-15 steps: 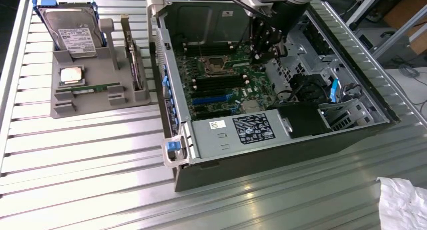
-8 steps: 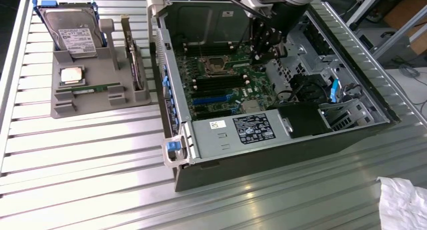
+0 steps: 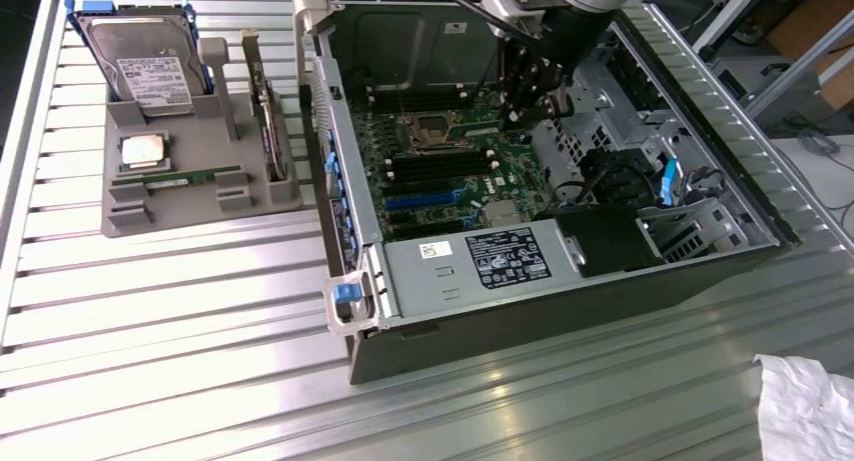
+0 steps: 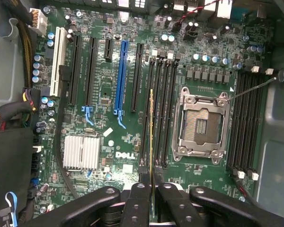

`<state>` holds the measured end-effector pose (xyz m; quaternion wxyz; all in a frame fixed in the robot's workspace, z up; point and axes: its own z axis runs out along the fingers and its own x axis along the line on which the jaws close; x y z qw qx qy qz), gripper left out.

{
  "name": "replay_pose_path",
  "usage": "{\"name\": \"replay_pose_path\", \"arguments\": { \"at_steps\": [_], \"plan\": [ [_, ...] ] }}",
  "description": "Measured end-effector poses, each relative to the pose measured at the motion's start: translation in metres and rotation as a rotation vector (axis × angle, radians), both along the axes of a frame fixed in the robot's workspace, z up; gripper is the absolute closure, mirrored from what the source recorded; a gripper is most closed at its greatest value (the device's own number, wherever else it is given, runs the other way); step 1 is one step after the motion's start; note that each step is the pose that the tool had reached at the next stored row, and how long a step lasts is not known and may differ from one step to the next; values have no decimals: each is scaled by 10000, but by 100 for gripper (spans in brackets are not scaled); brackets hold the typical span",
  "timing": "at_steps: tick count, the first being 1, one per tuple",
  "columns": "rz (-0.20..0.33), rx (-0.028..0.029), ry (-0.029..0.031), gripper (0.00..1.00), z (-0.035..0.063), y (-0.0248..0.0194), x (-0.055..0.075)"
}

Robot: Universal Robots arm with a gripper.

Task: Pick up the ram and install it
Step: 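Insert the ram into the slot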

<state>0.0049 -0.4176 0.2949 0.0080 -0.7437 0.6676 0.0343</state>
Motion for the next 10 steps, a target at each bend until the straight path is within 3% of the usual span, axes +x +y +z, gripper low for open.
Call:
{"name": "replay_pose_path", "arguments": {
  "at_steps": [10],
  "plan": [
    [1,0,0,87,-26,0,0]
  ]
}}
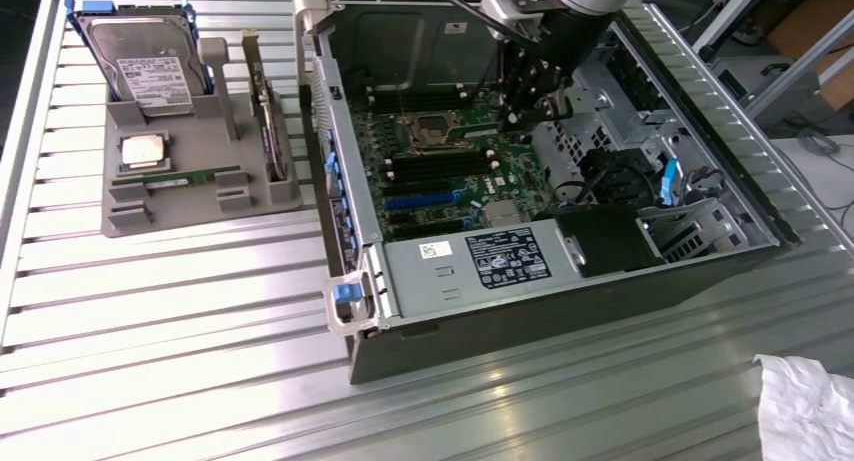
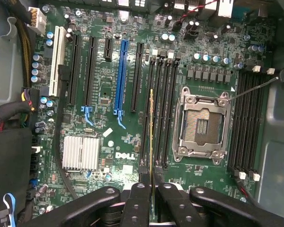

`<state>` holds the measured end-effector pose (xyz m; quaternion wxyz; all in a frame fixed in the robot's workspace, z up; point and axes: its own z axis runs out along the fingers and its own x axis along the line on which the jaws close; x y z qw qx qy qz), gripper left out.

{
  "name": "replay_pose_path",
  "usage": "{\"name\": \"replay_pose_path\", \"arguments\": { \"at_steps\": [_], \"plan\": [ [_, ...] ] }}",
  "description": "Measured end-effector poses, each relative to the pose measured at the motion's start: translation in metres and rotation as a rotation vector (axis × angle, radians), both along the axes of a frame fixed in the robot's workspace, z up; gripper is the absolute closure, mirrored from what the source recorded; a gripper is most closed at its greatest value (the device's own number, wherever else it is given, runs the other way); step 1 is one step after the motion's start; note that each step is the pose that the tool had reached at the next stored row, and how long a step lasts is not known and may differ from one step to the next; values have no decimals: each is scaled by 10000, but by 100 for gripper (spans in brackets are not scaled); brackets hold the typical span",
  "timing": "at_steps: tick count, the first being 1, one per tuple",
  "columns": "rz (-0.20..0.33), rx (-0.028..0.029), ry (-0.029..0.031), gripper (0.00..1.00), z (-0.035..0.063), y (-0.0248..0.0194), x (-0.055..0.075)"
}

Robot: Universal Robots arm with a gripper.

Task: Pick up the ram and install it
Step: 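Insert the ram into the slot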

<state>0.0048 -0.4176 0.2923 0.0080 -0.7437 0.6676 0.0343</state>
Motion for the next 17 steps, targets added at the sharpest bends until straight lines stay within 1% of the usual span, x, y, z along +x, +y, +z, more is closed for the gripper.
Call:
{"name": "replay_pose_path", "arguments": {
  "at_steps": [17],
  "plan": [
    [0,0,0,87,-48,0,0]
  ]
}}
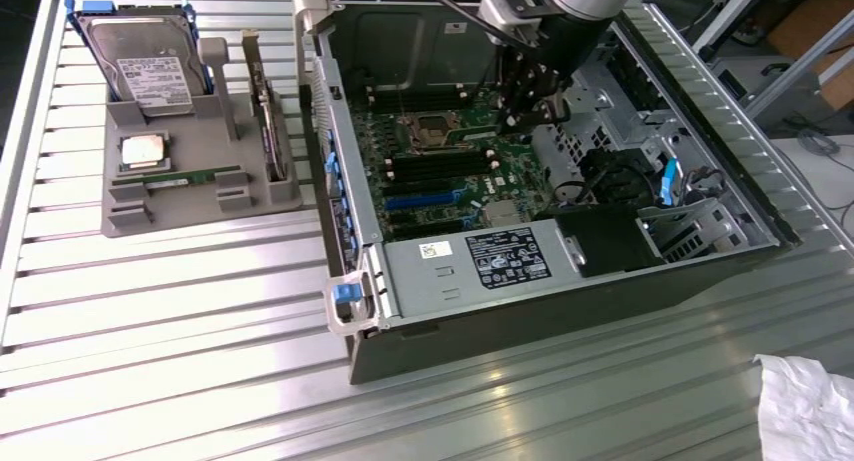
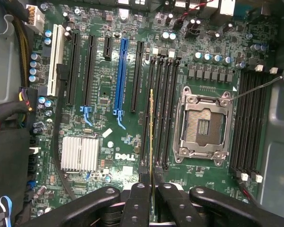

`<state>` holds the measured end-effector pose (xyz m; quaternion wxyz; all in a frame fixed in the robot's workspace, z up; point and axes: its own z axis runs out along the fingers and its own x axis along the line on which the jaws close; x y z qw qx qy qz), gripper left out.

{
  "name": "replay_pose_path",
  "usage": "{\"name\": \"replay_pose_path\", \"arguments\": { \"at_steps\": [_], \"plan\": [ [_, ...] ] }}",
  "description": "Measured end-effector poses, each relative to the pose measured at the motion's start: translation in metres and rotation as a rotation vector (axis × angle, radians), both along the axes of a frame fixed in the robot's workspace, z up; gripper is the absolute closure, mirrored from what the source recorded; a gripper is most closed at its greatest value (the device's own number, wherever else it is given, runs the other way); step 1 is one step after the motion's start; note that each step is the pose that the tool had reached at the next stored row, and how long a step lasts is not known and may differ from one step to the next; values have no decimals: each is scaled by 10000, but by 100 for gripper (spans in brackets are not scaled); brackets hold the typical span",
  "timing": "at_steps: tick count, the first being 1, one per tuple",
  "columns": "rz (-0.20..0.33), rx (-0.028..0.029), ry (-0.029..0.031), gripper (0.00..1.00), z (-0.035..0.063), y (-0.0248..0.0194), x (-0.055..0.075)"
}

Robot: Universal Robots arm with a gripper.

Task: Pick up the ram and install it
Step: 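Insert the ram into the slot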

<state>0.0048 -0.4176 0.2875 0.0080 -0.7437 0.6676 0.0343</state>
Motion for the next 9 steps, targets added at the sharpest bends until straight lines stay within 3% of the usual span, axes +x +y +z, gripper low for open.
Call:
{"name": "replay_pose_path", "arguments": {
  "at_steps": [9],
  "plan": [
    [0,-1,0,87,-31,0,0]
  ]
}}
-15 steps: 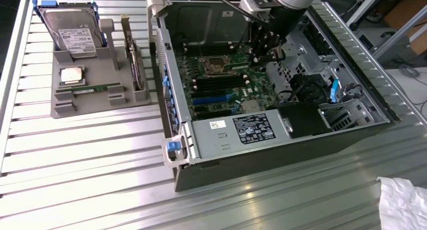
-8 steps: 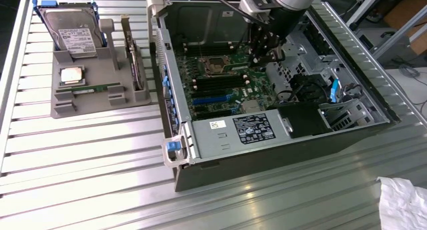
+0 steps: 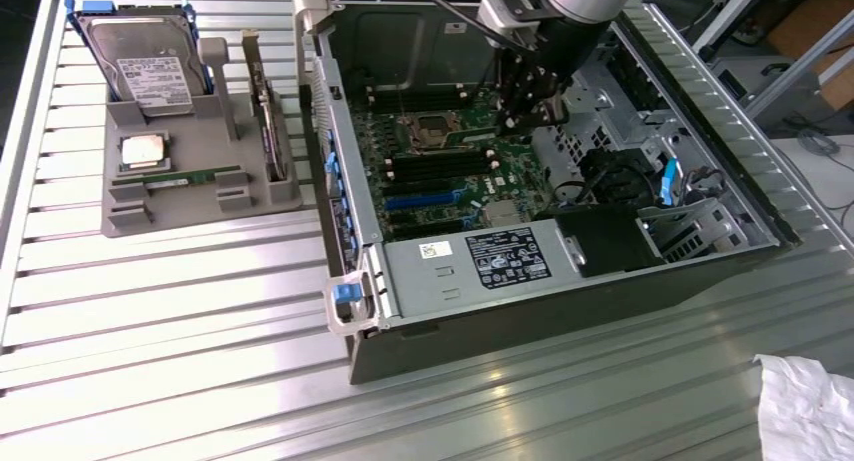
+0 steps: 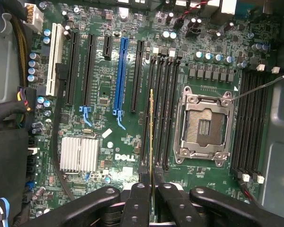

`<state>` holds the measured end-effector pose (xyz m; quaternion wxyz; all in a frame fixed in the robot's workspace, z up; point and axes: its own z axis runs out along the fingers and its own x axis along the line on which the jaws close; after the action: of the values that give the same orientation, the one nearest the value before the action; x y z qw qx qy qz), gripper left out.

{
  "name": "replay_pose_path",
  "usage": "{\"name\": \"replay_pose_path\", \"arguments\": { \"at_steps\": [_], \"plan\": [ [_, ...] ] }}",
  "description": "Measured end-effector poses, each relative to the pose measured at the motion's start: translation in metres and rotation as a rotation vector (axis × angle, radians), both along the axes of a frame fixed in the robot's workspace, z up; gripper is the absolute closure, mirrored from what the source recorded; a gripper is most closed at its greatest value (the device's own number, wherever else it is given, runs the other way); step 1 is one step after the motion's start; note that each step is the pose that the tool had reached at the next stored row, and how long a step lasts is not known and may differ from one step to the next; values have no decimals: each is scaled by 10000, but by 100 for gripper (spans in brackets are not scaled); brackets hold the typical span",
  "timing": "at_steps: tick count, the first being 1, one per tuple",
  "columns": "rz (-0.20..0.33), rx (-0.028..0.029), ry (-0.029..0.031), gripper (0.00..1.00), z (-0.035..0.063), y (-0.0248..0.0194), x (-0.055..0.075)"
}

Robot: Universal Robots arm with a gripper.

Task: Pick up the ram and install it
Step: 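Insert the ram into the slot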

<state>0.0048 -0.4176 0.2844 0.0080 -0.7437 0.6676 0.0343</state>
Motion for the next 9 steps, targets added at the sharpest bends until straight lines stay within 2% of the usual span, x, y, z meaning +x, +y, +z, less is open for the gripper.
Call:
{"name": "replay_pose_path", "arguments": {
  "at_steps": [9],
  "plan": [
    [0,1,0,87,-24,0,-1]
  ]
}}
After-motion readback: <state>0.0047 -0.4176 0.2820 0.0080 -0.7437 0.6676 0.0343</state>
